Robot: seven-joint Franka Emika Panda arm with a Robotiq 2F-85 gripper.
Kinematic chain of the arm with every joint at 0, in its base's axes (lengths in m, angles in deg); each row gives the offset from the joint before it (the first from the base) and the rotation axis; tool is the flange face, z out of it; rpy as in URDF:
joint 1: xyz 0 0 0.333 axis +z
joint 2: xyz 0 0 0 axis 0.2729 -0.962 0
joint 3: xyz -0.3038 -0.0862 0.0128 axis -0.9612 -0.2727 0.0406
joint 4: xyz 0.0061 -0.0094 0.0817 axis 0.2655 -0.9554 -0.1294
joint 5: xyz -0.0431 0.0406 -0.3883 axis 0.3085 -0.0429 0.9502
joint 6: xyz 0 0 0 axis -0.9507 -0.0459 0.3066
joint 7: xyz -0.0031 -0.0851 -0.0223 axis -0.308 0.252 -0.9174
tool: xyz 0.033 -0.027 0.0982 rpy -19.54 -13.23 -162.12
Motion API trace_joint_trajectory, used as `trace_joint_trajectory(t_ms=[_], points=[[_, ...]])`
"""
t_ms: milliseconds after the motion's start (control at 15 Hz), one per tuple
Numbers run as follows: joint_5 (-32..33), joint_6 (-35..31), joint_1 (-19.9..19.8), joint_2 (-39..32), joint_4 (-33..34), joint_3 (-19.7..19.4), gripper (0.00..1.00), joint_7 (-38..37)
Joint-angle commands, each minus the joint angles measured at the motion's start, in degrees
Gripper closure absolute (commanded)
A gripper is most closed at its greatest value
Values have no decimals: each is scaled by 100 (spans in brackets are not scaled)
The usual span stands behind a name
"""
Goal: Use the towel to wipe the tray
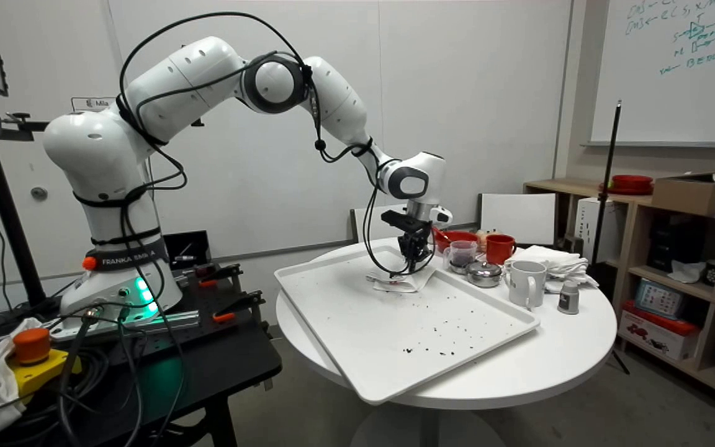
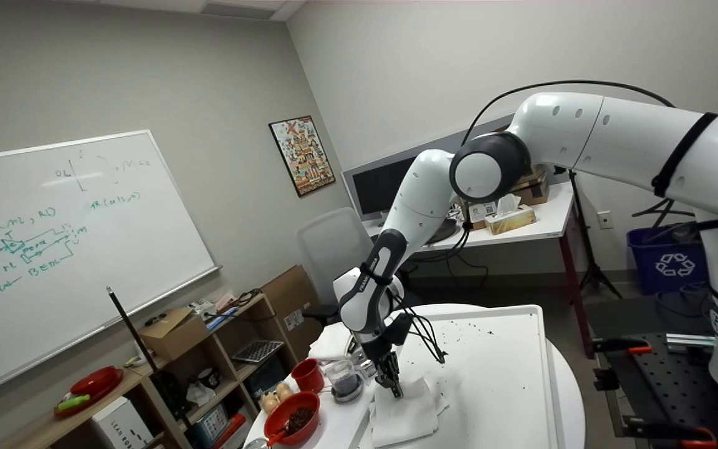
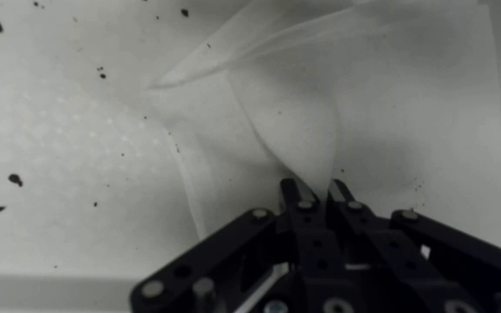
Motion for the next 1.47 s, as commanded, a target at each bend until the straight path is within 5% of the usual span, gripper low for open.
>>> trace_joint_trajectory(t_ms=[0, 733, 1400], points=[[-187, 116, 50, -41, 60, -95, 93, -391], [-497, -30, -190, -39, -101, -610, 93, -1581], [-1274, -2, -1142, -162, 240, -923, 93, -2191]])
